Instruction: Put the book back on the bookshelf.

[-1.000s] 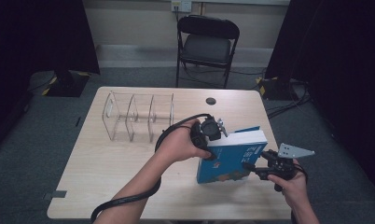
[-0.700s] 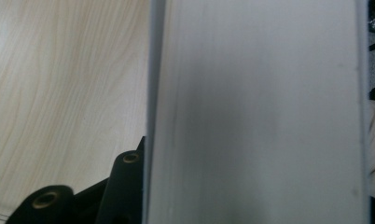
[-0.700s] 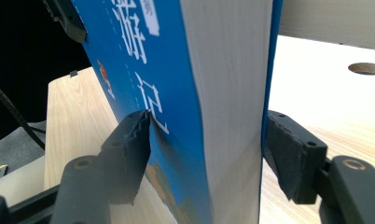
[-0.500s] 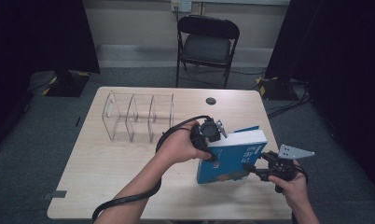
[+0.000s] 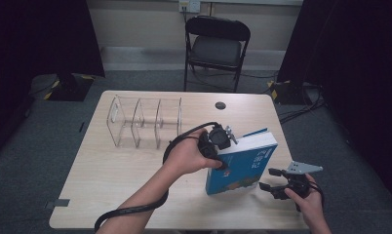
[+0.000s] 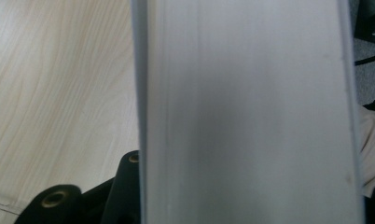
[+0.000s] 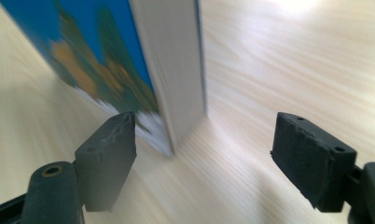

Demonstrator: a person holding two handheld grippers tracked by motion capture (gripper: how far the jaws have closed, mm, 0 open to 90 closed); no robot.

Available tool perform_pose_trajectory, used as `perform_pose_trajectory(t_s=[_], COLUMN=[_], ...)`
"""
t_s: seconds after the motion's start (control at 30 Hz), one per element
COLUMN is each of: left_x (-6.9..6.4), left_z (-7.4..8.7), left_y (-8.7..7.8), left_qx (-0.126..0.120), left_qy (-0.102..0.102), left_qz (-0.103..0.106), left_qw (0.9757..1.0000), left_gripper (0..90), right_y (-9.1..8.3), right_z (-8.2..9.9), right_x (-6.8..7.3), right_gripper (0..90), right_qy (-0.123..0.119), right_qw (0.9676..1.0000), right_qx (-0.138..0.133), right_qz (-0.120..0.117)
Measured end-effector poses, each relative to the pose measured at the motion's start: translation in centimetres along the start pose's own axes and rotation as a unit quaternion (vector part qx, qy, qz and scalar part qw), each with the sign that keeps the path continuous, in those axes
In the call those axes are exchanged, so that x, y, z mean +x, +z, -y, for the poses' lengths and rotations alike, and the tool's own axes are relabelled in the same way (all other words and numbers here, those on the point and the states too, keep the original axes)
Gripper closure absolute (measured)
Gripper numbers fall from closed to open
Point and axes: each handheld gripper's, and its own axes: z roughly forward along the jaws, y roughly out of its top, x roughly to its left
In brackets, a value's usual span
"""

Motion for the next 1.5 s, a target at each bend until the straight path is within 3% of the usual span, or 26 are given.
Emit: perform_pose_trajectory(t_s=[0.03,0.13,0.3,0.37,0.4,0.87,1.17,1.33,1.5], left_x=[0.0,0.1,0.2,0.2,0.3,1.0,1.3,1.1,1.2], left_z=[0.0,-0.1,-0.2,0.0,0.2,1.6,3.4,5.2,6.3], left_y=[0.0,-0.3,-1.1,-1.4,-1.6,-3.4,-3.3,-3.2,-3.1], left_qx=[0.000,-0.005,-0.001,-0.005,-0.006,-0.007,-0.017,-0.033,-0.038], left_qy=[0.000,-0.011,-0.010,-0.017,-0.024,-0.053,-0.056,-0.042,-0.043], left_qz=[0.000,-0.002,-0.006,-0.011,-0.012,-0.017,-0.024,-0.028,-0.035], left_qw=[1.0000,0.9999,0.9999,0.9998,0.9996,0.9984,0.9980,0.9982,0.9977], left_gripper=[62.3,62.5,62.6,62.6,62.6,62.8,62.4,62.0,61.9], right_y=[0.0,0.2,0.9,1.1,1.3,1.4,1.4,1.4,1.4], right_z=[0.0,0.7,1.0,1.0,1.0,1.0,1.0,1.0,1.0], right_x=[0.0,0.1,0.4,0.5,0.6,0.9,0.9,0.9,0.9], right_gripper=[21.4,21.1,20.0,19.0,16.2,15.4,15.2,15.1,15.1], right_qy=[0.000,-0.024,-0.044,-0.043,-0.055,-0.054,-0.055,-0.055,-0.056], right_qw=[1.0000,0.9987,0.9962,0.9955,0.9946,0.9945,0.9945,0.9945,0.9944], right_qx=[0.000,0.035,0.064,0.072,0.076,0.078,0.078,0.078,0.079], right_qz=[0.000,0.029,0.038,0.043,0.044,0.044,0.044,0.043,0.044])
